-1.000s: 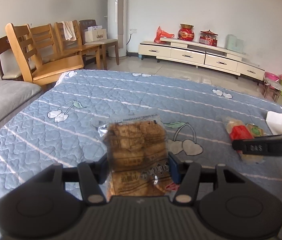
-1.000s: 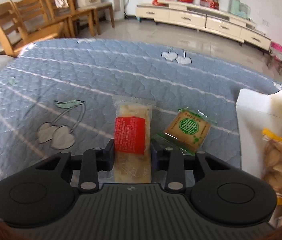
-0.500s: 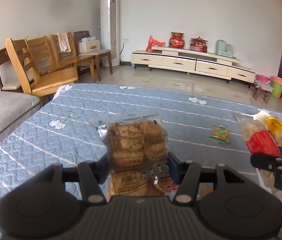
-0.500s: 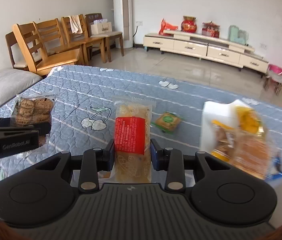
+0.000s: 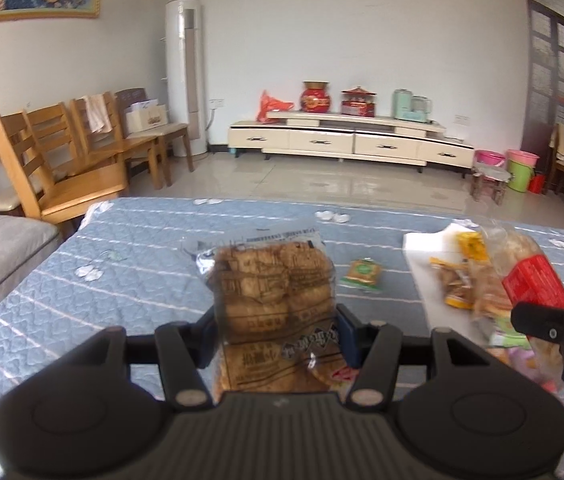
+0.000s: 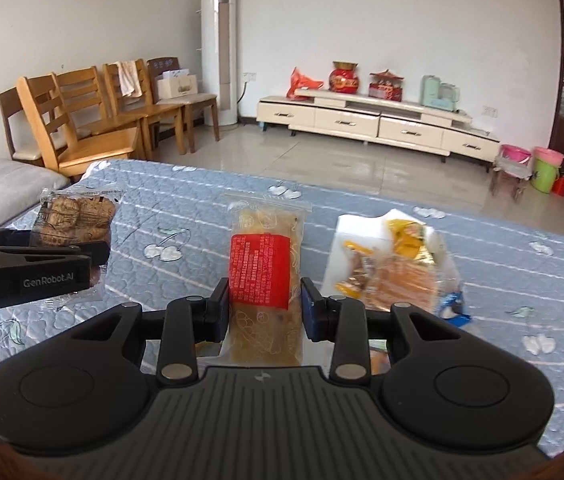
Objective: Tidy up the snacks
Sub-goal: 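Carry the cookie bag and red-labelled cracker pack over the white box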
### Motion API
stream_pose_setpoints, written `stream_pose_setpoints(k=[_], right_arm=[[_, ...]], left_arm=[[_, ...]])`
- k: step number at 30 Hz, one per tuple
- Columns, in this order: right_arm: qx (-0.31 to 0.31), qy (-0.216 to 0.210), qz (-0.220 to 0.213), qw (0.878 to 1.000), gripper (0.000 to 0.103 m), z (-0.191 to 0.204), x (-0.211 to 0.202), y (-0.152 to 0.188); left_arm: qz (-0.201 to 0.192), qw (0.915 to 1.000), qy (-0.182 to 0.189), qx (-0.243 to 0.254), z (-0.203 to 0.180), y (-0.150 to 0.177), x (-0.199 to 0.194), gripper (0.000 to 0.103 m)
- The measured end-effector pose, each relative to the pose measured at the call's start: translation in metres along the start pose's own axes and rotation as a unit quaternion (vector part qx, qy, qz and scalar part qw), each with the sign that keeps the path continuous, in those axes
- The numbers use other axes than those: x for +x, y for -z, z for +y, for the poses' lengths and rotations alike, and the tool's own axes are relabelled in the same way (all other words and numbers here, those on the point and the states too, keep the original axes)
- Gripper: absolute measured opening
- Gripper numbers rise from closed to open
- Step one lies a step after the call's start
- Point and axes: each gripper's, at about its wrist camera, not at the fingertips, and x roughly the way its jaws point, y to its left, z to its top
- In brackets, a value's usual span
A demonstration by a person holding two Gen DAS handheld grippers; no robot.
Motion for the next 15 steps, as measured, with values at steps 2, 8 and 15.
stream_pose_setpoints(k=[2, 8, 15], right_arm=[[0.000, 0.009, -0.005, 1.000, 0.043, -0.007, -0.010, 0.001], [0.013, 0.031, -0.014, 0.999, 0.043, -0.027, -0.031, 0.006], [0.028, 0.050, -0.022, 0.998, 0.043, -0.045, -0.044, 0.011]], left_arm=[[-0.002, 0.9999, 0.007, 0.008, -0.010, 0.000, -0.003, 0.057], [-0.006, 0.9991, 0.030, 0.031, -0.034, -0.002, -0.009, 0.057], [-0.012, 0.9978, 0.045, 0.047, -0.057, -0.004, -0.016, 0.057]])
